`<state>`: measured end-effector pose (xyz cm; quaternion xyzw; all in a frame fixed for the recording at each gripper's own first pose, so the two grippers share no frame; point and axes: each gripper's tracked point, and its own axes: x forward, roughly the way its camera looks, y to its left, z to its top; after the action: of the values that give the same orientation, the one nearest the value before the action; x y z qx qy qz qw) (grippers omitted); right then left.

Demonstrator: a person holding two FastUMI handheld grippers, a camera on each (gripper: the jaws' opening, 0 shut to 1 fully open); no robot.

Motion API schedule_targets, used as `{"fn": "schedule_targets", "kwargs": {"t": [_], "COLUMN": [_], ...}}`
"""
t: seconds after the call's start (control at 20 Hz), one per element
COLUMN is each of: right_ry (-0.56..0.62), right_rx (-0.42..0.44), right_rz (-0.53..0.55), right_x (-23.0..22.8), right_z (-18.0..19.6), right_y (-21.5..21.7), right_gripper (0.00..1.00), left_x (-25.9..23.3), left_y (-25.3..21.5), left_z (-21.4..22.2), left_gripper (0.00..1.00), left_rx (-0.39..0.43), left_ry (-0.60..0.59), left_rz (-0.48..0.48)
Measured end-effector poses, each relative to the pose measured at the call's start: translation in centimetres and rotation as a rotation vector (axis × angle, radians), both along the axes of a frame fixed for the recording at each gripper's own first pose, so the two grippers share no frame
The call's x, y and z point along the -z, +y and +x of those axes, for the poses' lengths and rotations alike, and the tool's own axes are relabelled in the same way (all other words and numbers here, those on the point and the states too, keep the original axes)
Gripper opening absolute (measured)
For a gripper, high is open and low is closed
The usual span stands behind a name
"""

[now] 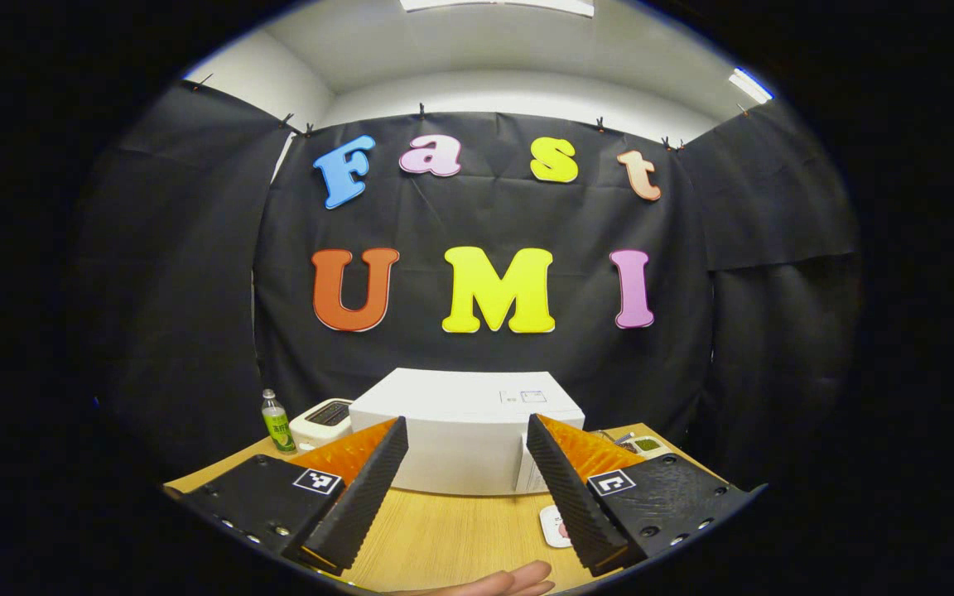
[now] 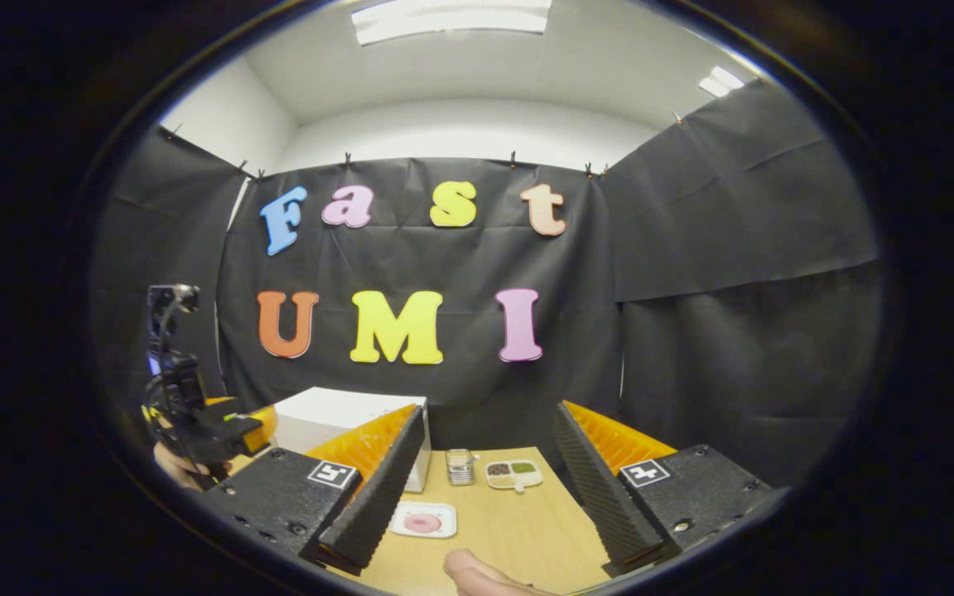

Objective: Open the microwave oven with the left hand, put the food in, and close the microwave oven.

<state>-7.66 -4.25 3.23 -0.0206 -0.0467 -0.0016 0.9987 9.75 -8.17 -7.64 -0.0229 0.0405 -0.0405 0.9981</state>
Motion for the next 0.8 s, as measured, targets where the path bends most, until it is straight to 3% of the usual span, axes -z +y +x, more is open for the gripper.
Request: {"fn": "schedule_targets", "kwargs": {"t": [0.2, 0.25, 0.3, 0.5, 0.55, 0.6, 0.65, 0.7, 0.75, 0.8], "right_ry": [-0.001, -0.002, -0.002, 0.016, 0.018, 0.017, 0.017, 0.017, 0.012, 0.006], "right_rx": [0.008, 0.01, 0.011, 0.019, 0.027, 0.035, 0.039, 0.036, 0.025, 0.011], "right_rz": [-0.006, -0.002, 0.007, 0.023, 0.026, 0.025, 0.02, 0.019, 0.02, 0.023], "right_x": [0.6, 0.7, 1.1, 2.3, 2.5, 2.5, 2.7, 2.8, 2.9, 2.9], "right_z": [0.3, 0.4, 0.6, 1.4, 1.7, 1.8, 1.8, 1.7, 1.5, 1.3], "right_y": [-1.6, -2.1, -2.6, -4.8, -5.5, -6.1, -6.5, -6.7, -6.7, -6.6], "right_gripper": [1.0, 0.92, 1.0, 1.0, 0.92, 0.92, 1.0, 0.92, 1.0, 1.0], "left_x": [3.9, 5.0, 6.1, 10.0, 11.3, 12.6, 13.4, 14.5, 15.6, 16.4], "left_y": [-3.7, -4.3, -5.2, -7.7, -8.1, -8.3, -8.4, -8.5, -8.9, -8.9], "left_z": [3.6, 4.3, 5.1, 8.4, 9.5, 10.3, 11.1, 11.8, 12.4, 13.3], "left_gripper": [0.93, 0.92, 0.93, 0.93, 0.93, 0.93, 0.93, 0.93, 0.93, 0.93], "left_rx": [0.03, 0.027, 0.038, 0.068, 0.066, 0.061, 0.053, 0.041, 0.035, 0.018], "left_ry": [0.049, 0.059, 0.069, 0.087, 0.097, 0.108, 0.111, 0.126, 0.147, 0.149], "left_rz": [0.026, 0.033, 0.027, -0.008, -0.016, -0.02, -0.021, -0.03, -0.03, -0.012]}}
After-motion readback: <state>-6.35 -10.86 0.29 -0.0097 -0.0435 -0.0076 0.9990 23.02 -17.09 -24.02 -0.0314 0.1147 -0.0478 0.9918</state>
